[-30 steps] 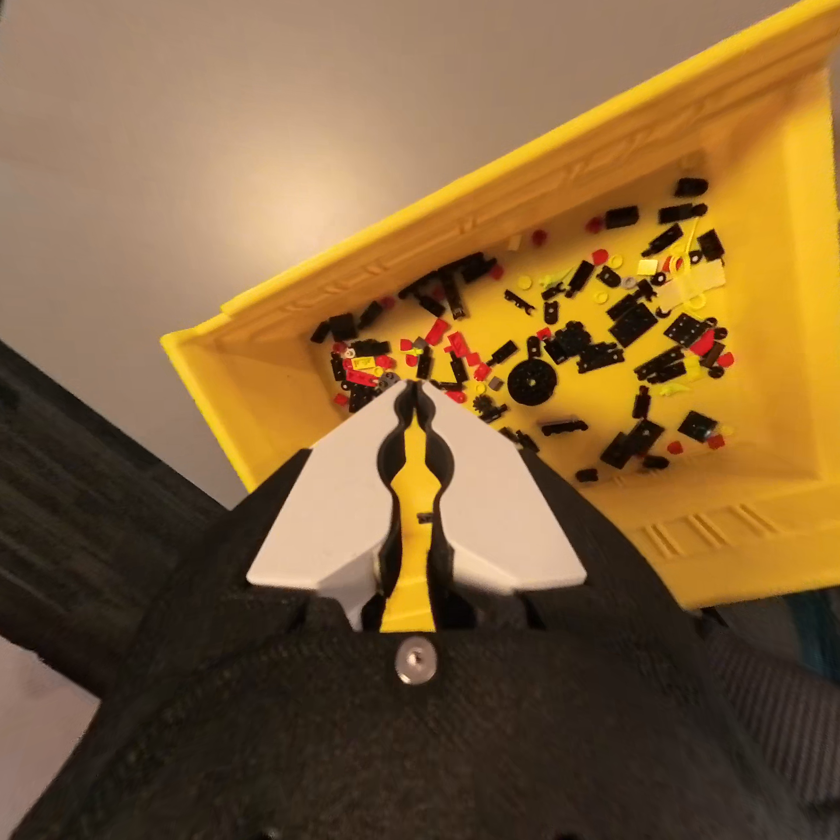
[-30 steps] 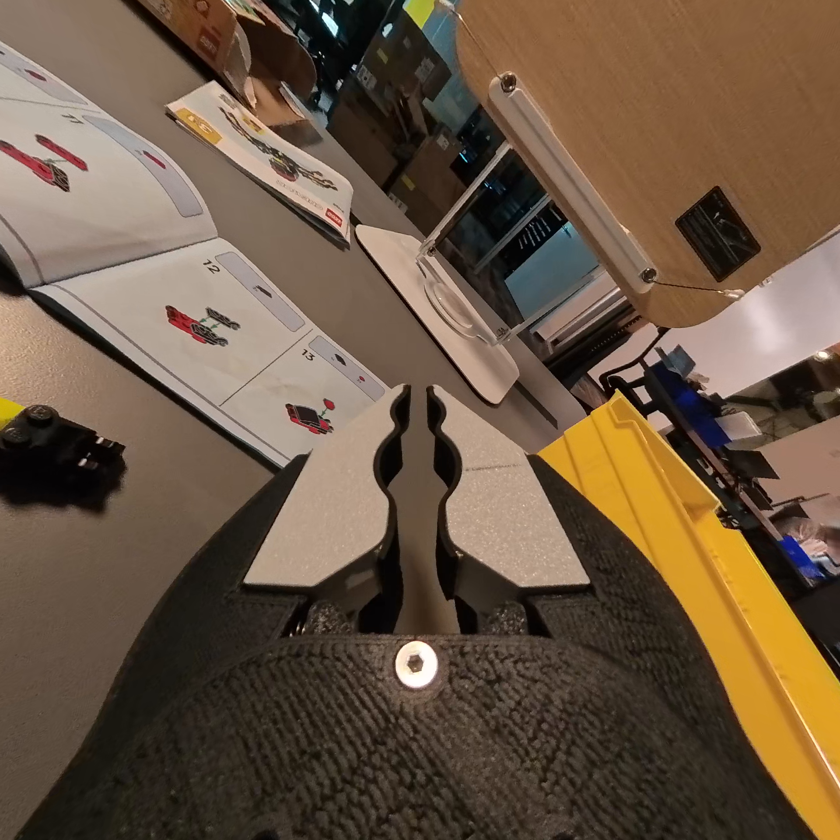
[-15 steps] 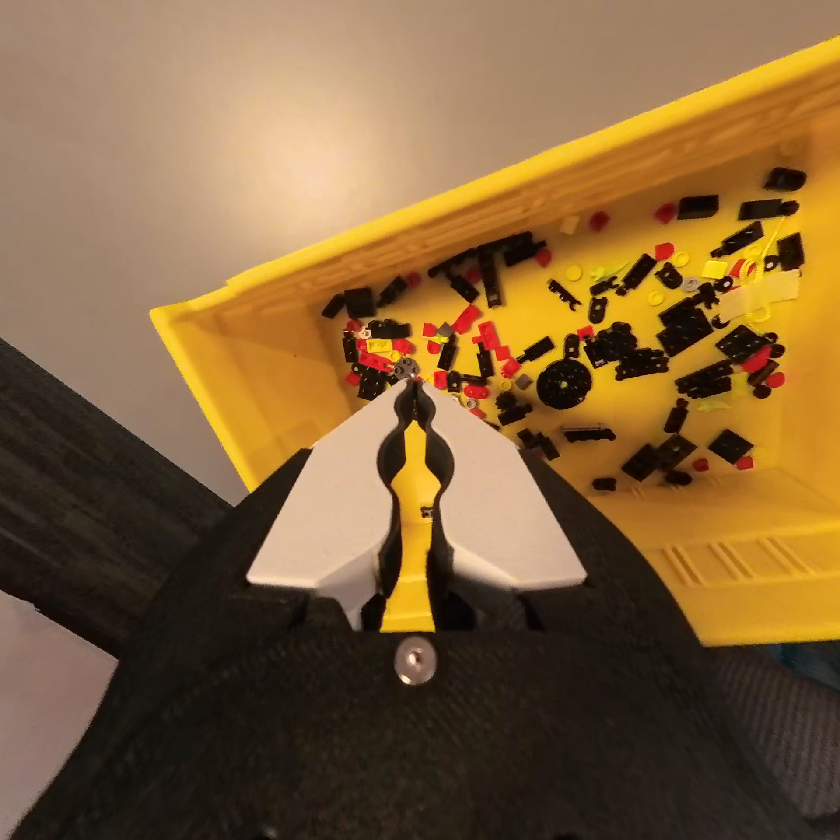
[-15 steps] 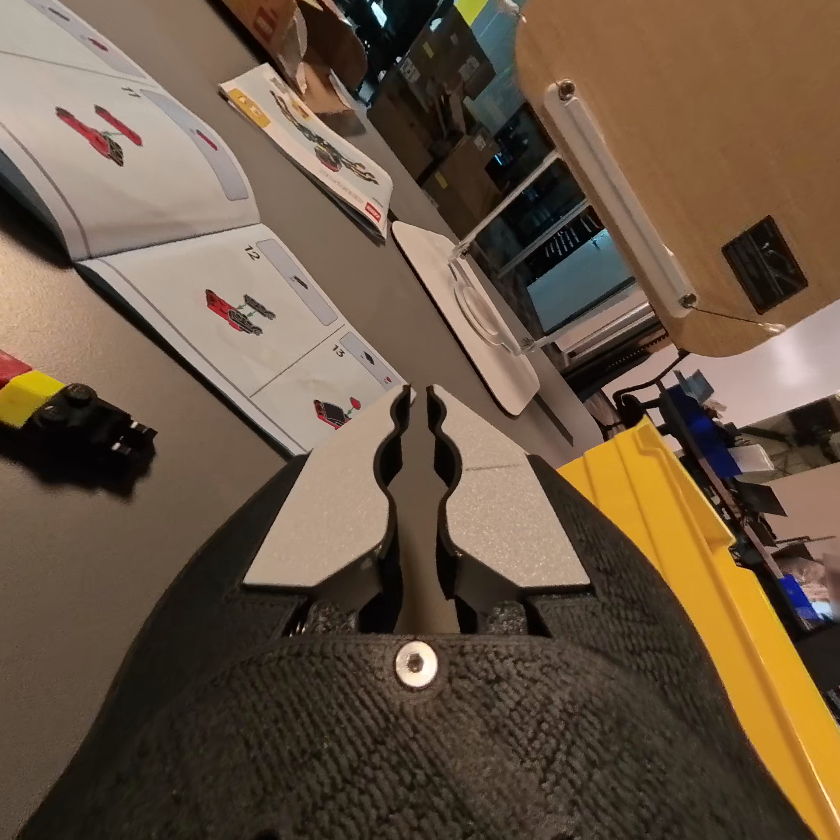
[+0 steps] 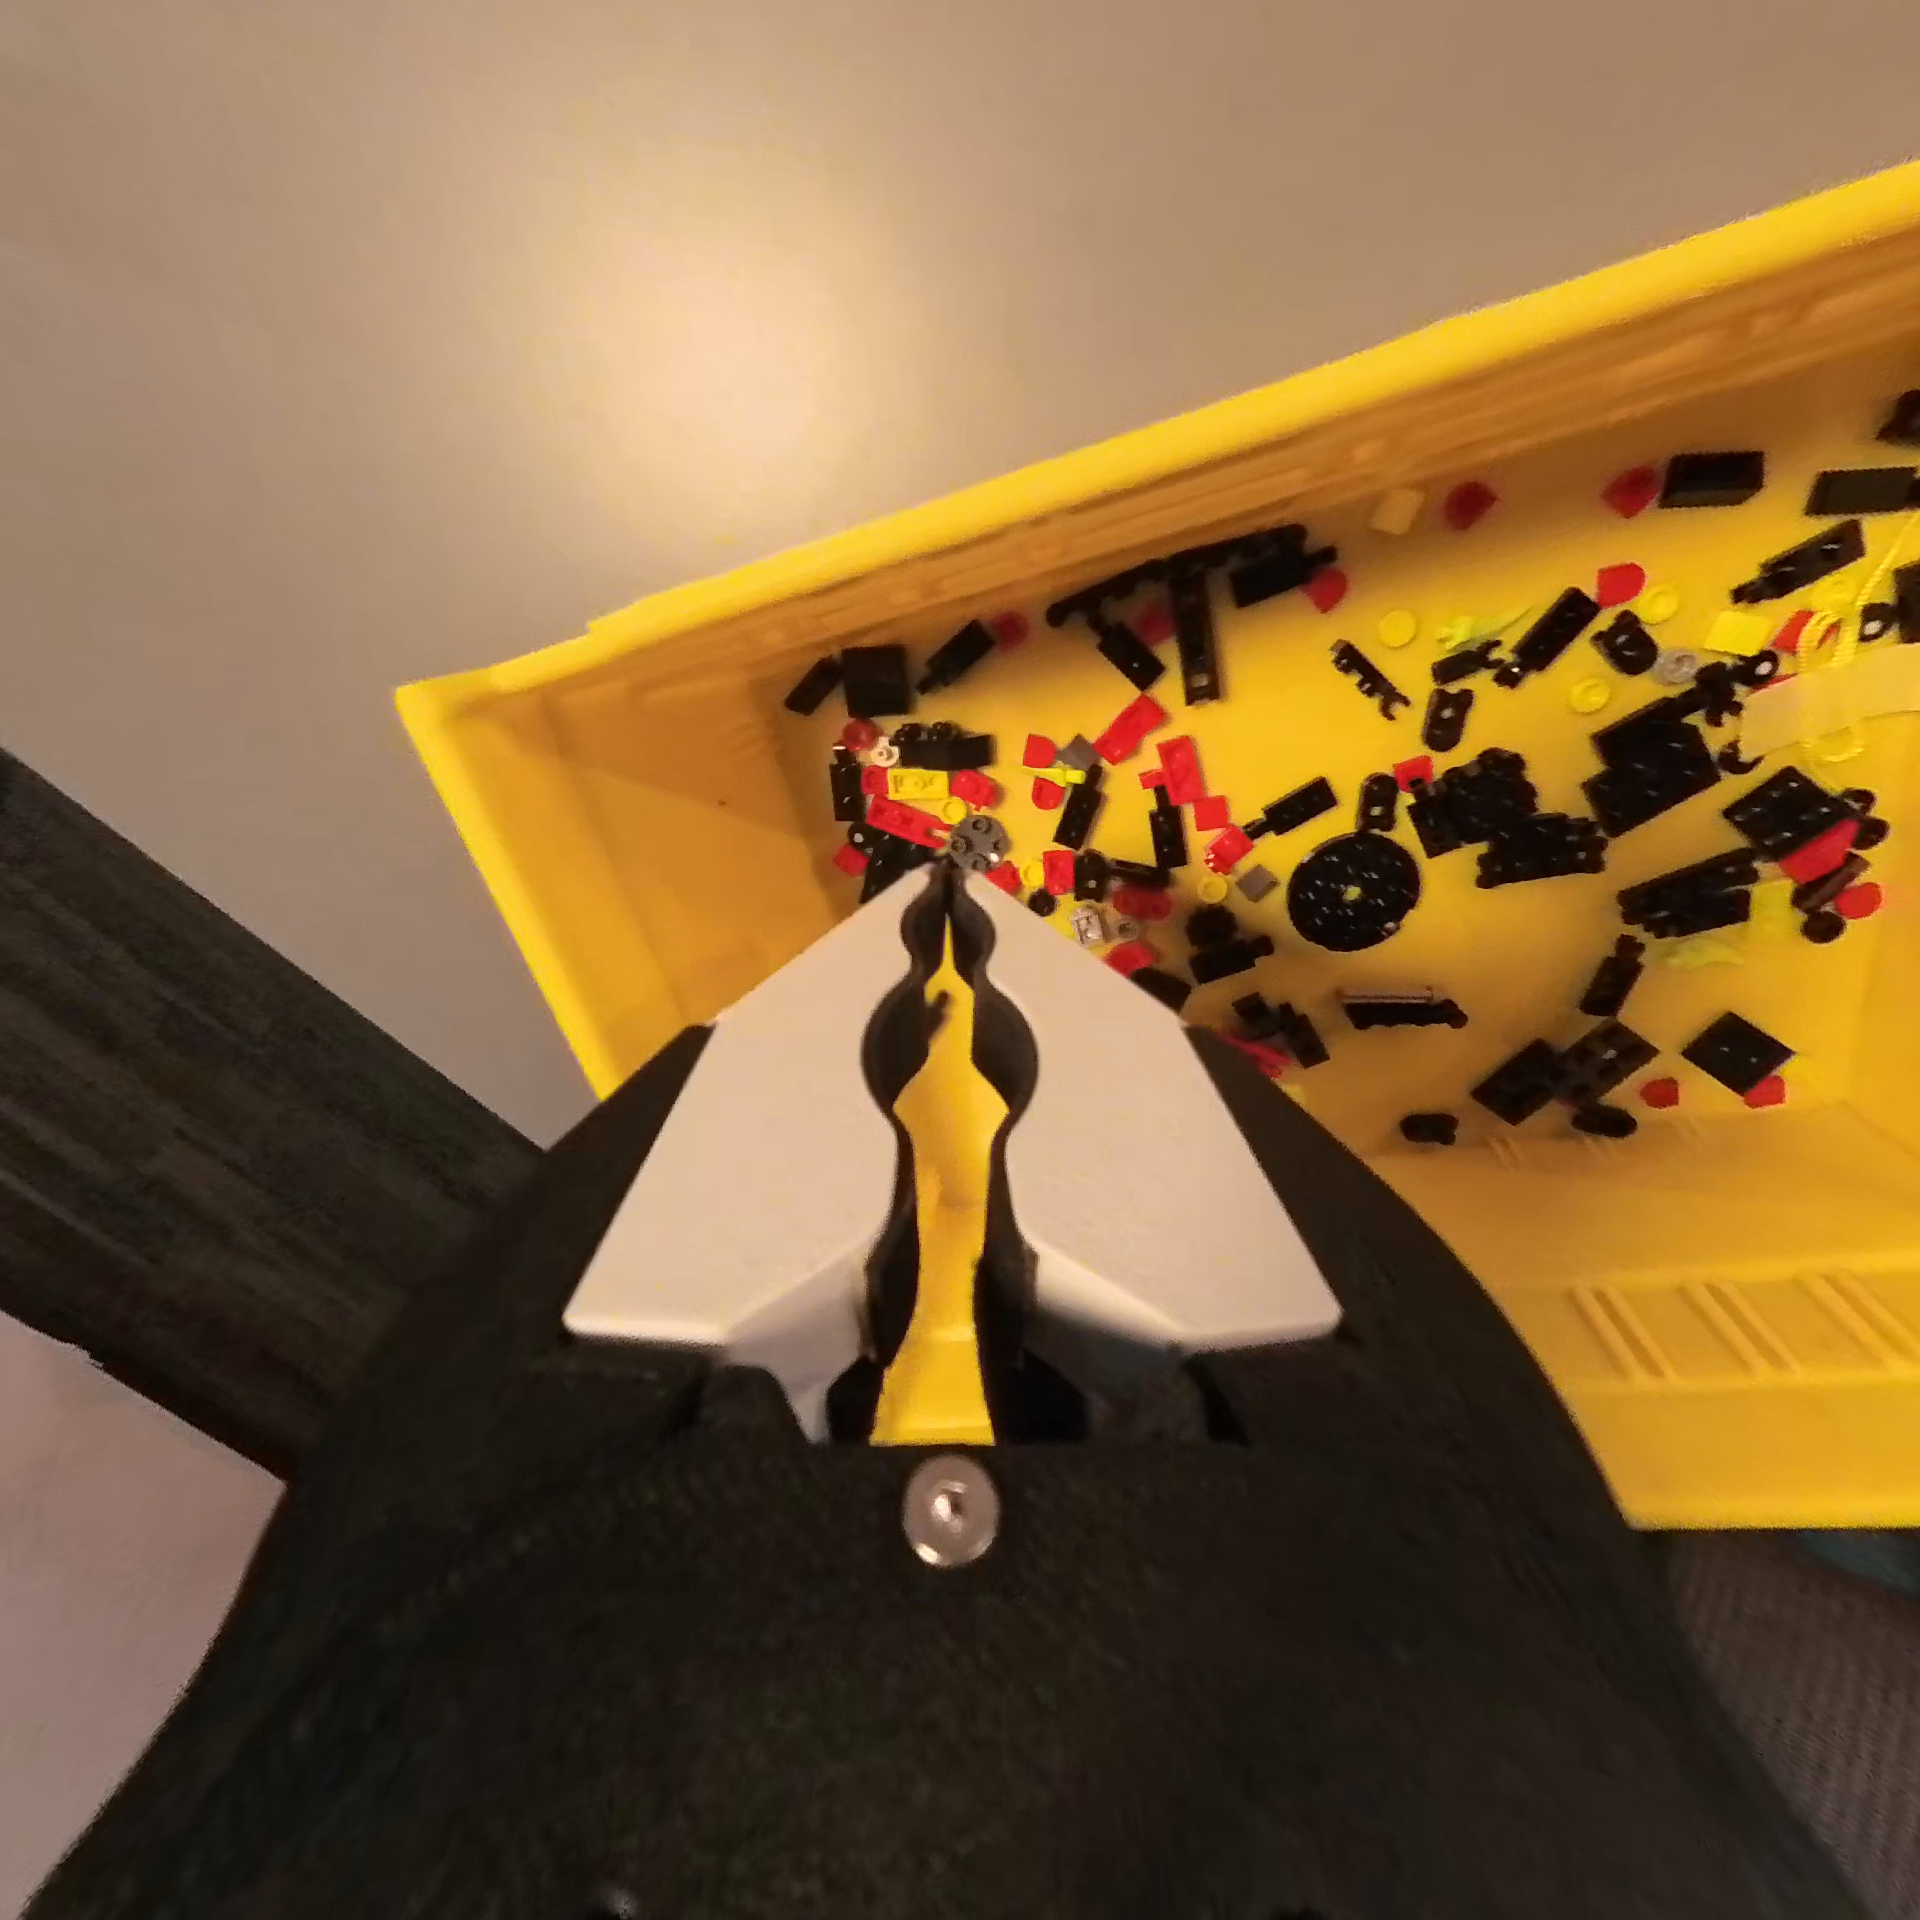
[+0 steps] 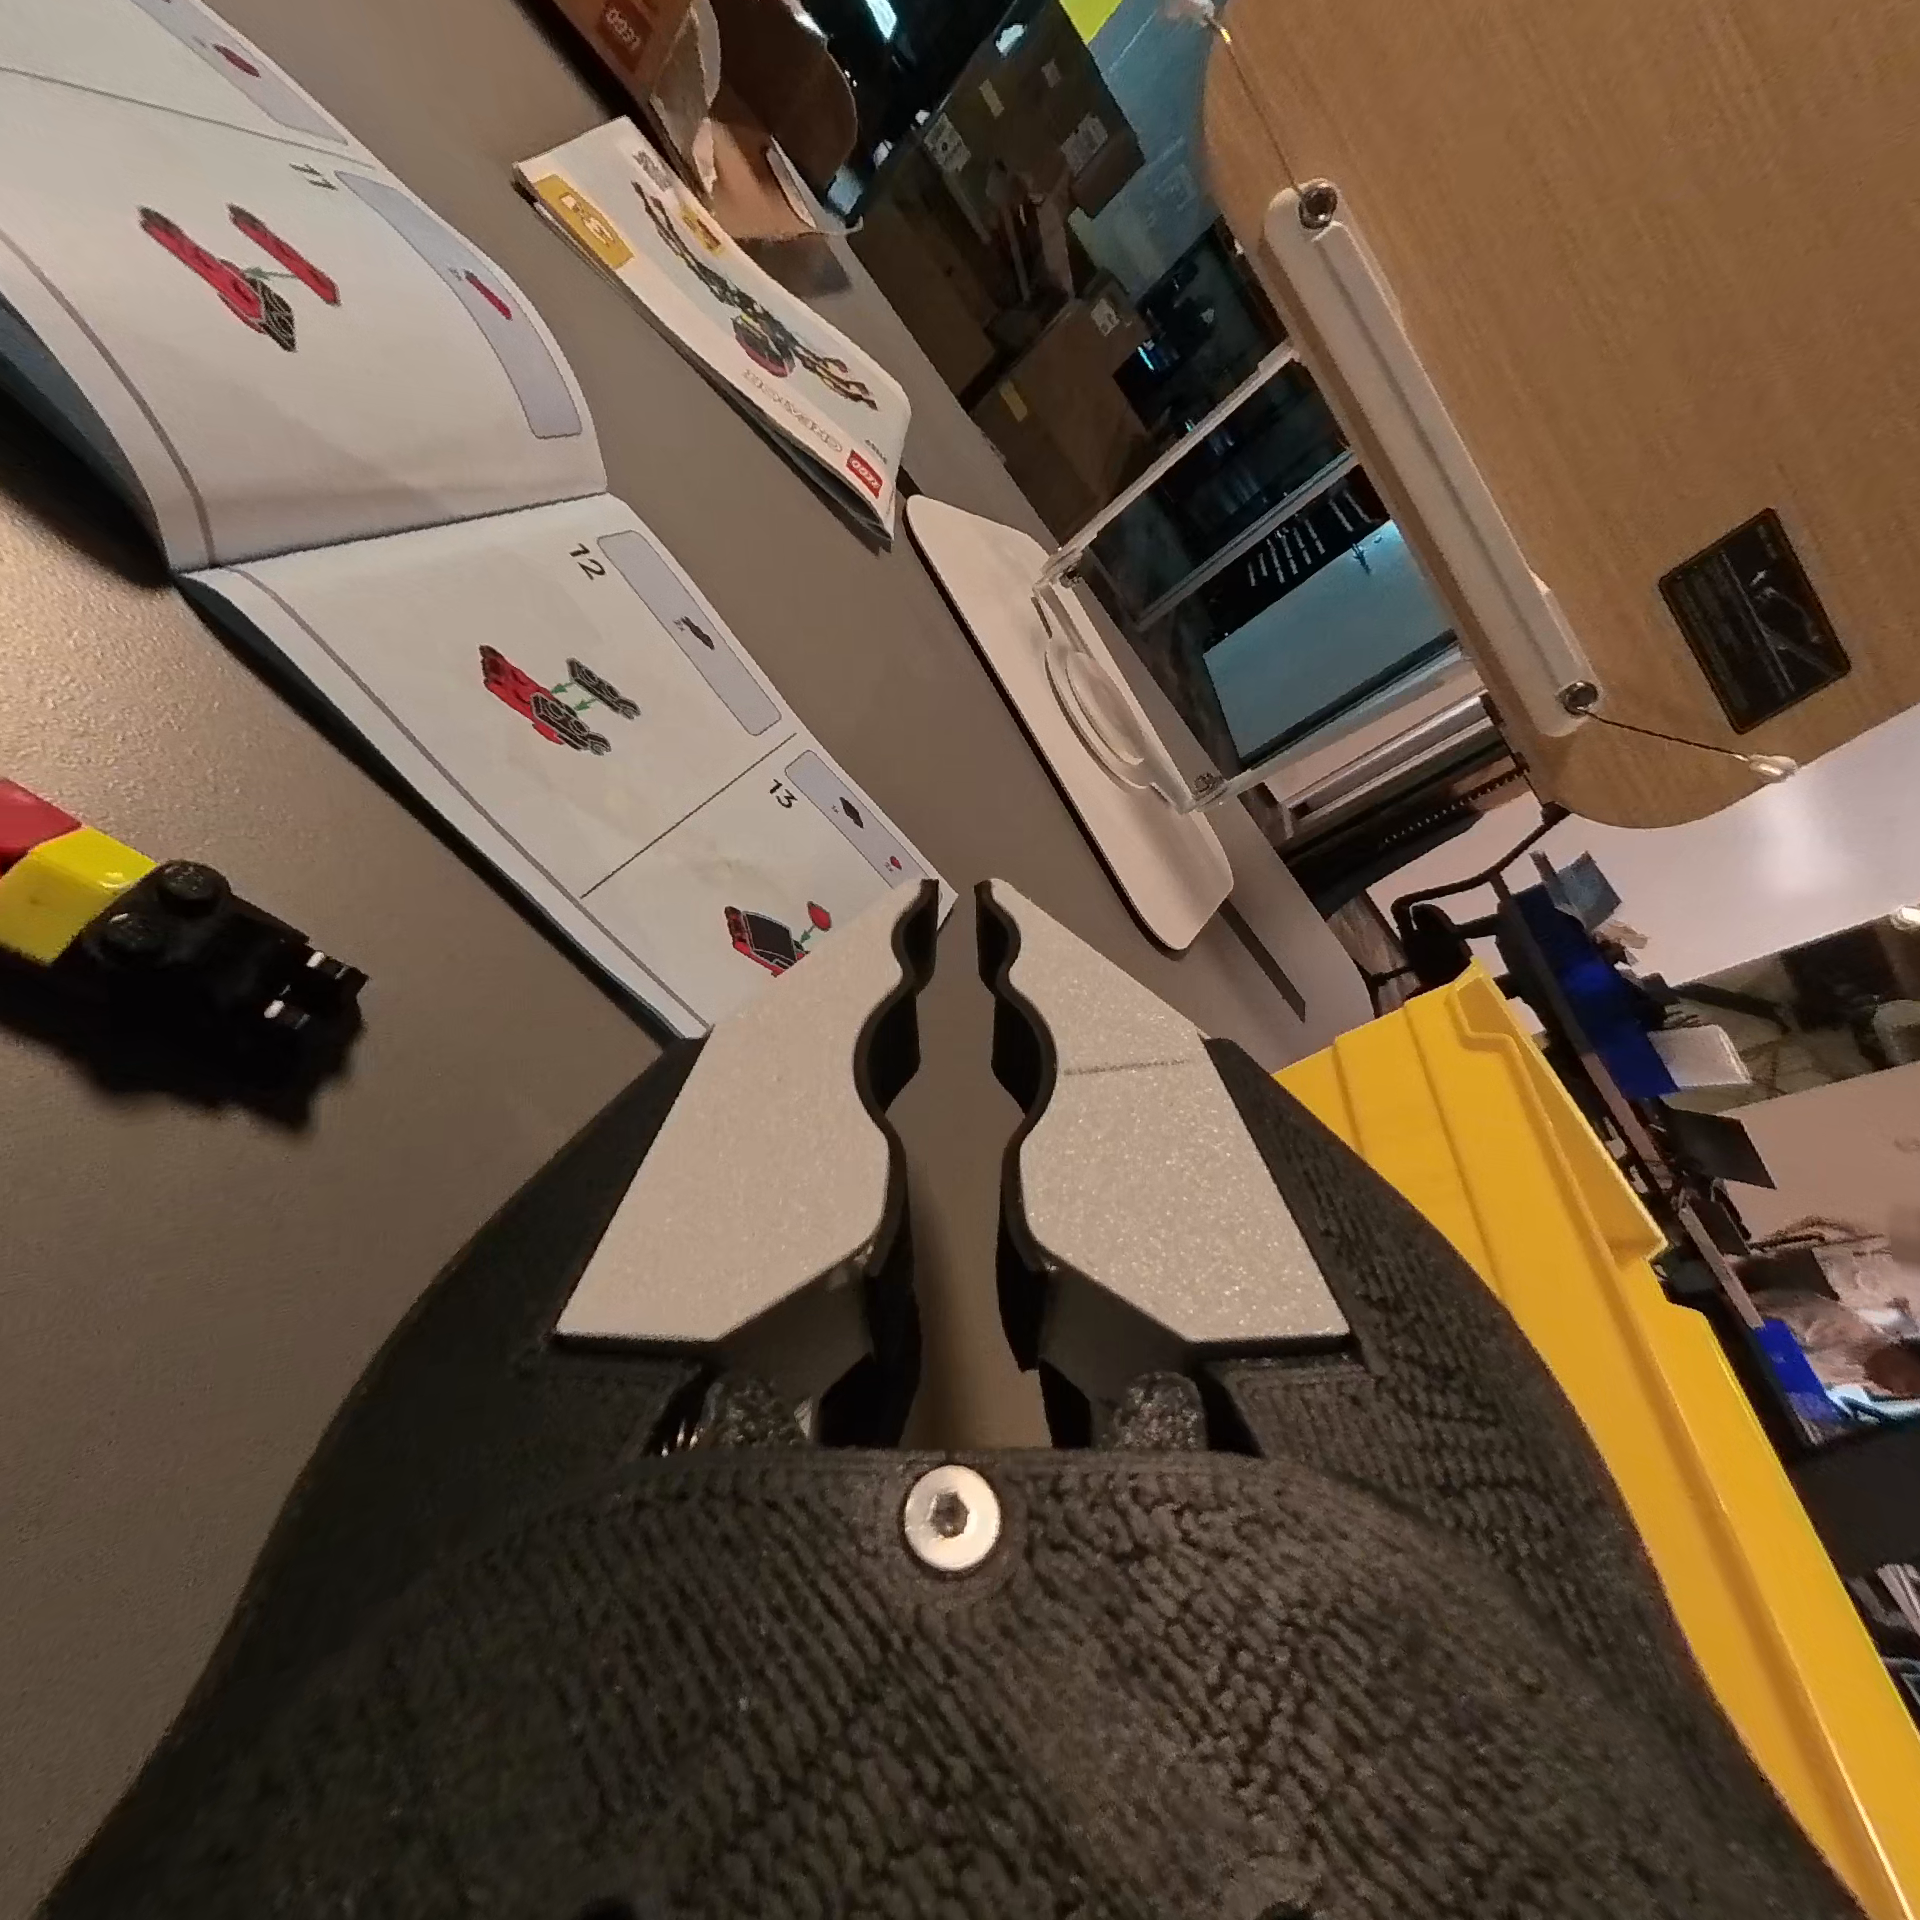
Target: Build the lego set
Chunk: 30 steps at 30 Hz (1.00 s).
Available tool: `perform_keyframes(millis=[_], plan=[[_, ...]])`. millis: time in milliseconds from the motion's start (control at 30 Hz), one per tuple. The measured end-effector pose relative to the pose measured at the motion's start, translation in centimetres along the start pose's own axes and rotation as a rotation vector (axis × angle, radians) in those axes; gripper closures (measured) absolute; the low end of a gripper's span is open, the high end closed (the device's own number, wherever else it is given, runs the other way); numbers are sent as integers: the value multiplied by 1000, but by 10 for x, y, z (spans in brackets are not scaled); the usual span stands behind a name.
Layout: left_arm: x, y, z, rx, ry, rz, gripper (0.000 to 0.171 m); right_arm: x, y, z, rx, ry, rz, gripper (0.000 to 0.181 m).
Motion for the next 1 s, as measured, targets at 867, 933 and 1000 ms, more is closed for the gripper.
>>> perform_keyframes(millis=[867, 933, 1000], plan=[[0, -5, -8, 36, 28, -17, 171, 3, 0, -1, 6, -8, 23, 176], [1, -3, -11, 49, 48, -4, 171, 3, 0, -1, 5, -8, 24, 176], [5, 0, -16, 79, 65, 21, 171, 3, -1, -1, -1, -11, 24, 176]])
Point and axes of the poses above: each gripper's, where its closed fingertips meet, z back along the fingers, y out of its underside, x = y × z across the jaws, the point moved 9 cm from there along z, back along the fingers, and after that the axes turned 11 degrees about y, right-handed, at the moved point
